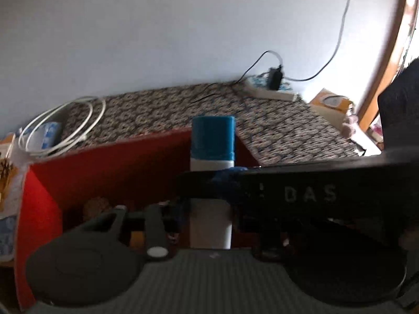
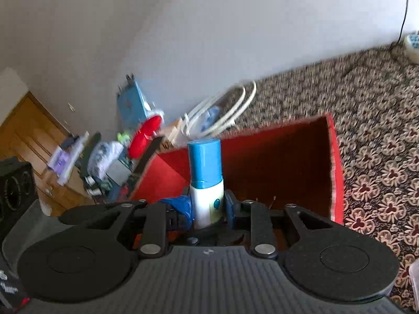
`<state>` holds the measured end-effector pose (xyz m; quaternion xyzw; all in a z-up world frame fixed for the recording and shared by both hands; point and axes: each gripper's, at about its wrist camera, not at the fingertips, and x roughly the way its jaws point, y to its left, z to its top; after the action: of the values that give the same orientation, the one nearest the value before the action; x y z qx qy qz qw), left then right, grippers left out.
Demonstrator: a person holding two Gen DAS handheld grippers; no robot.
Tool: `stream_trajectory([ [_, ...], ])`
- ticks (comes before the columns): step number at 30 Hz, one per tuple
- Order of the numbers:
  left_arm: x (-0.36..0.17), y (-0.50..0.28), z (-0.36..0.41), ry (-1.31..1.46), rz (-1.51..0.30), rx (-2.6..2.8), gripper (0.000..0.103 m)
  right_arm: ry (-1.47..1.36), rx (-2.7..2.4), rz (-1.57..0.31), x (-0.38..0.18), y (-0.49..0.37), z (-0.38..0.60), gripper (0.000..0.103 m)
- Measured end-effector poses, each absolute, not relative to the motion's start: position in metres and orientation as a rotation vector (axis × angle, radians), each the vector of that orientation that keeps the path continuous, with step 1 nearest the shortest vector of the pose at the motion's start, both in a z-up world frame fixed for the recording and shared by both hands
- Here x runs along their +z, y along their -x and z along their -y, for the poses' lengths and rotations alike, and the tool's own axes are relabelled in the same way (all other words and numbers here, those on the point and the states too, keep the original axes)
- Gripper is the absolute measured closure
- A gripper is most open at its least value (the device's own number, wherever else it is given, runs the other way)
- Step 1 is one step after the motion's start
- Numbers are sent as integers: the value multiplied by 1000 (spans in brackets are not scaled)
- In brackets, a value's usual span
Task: Organize rigid objects
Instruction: 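Lift the white bottle and carry it into the red box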
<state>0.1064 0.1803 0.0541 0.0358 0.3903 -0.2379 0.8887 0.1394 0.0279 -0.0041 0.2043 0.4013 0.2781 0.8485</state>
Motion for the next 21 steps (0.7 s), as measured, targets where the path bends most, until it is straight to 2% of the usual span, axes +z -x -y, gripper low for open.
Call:
stream_trajectory([
  [9,19,-134,-203,-2,-971,-469,78,-270,549,-1082,-23,-169,-62,95],
  [13,12,-140,-208,-11,-995,-425,78,-313,539,-1110,-35,-172,-63,93],
  [16,8,-145,-213,-14,-1008,-396,69,-345,523,-1104,-41,-172,-60,93],
  [21,4,-149,-216,-49,-1011,-336,72,-354,510,-1029,-37,-169,-55,92],
])
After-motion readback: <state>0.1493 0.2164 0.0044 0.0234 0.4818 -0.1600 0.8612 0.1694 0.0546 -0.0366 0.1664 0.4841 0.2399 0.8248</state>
